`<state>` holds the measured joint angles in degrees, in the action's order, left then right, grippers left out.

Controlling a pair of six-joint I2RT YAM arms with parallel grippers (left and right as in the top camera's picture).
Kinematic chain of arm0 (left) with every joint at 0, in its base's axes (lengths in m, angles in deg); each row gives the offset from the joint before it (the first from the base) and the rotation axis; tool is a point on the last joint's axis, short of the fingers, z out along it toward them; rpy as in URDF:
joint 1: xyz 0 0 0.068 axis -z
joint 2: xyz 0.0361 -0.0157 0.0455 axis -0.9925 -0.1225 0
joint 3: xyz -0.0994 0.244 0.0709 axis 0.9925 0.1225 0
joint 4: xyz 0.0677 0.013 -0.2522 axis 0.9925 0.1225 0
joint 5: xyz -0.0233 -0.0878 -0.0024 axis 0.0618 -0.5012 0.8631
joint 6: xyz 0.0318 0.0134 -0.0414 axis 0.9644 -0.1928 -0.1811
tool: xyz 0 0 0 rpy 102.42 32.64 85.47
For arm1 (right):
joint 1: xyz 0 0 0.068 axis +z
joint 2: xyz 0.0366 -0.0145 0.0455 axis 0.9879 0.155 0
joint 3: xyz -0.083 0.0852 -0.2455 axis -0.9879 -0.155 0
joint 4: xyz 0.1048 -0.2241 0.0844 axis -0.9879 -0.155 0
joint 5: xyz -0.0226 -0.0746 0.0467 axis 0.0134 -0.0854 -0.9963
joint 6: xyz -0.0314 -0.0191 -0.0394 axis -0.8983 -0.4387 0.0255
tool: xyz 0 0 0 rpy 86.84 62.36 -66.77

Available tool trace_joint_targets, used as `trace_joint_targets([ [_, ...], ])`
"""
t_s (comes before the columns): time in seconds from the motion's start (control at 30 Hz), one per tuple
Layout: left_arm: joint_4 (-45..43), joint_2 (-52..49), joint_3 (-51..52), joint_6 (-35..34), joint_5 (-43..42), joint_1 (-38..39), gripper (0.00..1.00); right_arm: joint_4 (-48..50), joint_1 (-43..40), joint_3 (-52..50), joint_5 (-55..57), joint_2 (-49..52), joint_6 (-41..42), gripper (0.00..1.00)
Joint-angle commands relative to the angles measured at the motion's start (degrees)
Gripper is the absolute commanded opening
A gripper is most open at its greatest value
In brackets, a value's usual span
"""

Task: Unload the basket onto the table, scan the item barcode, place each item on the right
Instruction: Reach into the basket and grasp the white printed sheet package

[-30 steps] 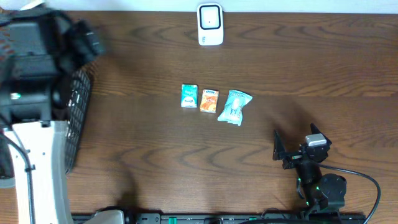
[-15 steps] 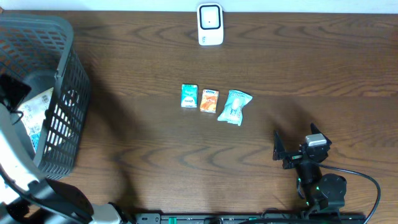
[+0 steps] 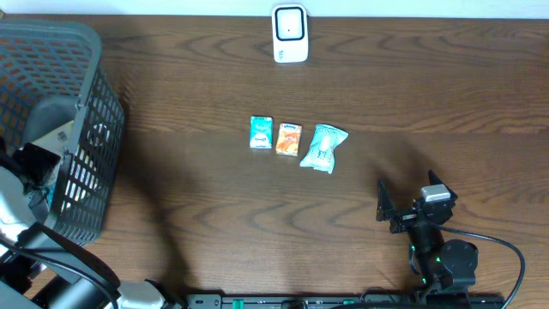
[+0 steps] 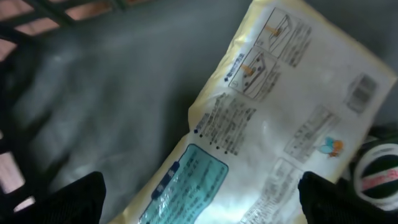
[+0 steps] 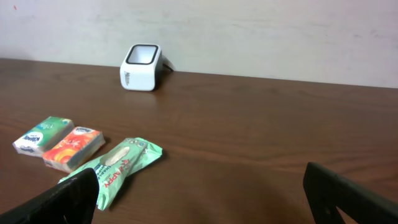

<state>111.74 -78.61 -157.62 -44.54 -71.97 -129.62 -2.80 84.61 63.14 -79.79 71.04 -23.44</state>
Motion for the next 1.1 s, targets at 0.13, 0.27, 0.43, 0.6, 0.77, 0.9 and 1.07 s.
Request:
trace_joint_targets([
  [0.13,-4.04,-0.24,6.03,1.84,-0.72,-0.33,0.98,-0.17,-0.33,-0.2,0.22,-0.09,0.76,0.99],
  [0.27,-6.19,-0.28,8.9,1.84,-0.7,-0.33,0.98,-0.17,-0.33,-0.2,0.22,-0.09,0.76,0.99],
  [0.43,-8.57,-2.6,10.19,1.84,-0.98,-0.31,0.98,-0.17,-0.33,-0.2,0.22,-0.09,0.76,0.99],
  [0.6,-9.14,-7.32,10.19,1.81,-3.06,-0.31,0.93,-0.17,-0.33,-0.2,0.22,-0.09,0.76,0.99],
  [0.77,-9.4,-8.13,10.16,1.62,-4.09,-0.31,0.56,-0.17,-0.33,-0.2,0.22,-0.09,0.76,0.99],
  [0.9,-9.42,-6.84,10.14,1.6,-4.11,-0.31,0.27,-0.17,-0.33,-0.2,0.22,-0.09,0.76,0.99],
  [1.07,-9.31,-3.63,9.94,1.6,-4.11,-0.31,0.08,-0.17,-0.33,-0.2,0.22,-0.09,0.76,0.99],
])
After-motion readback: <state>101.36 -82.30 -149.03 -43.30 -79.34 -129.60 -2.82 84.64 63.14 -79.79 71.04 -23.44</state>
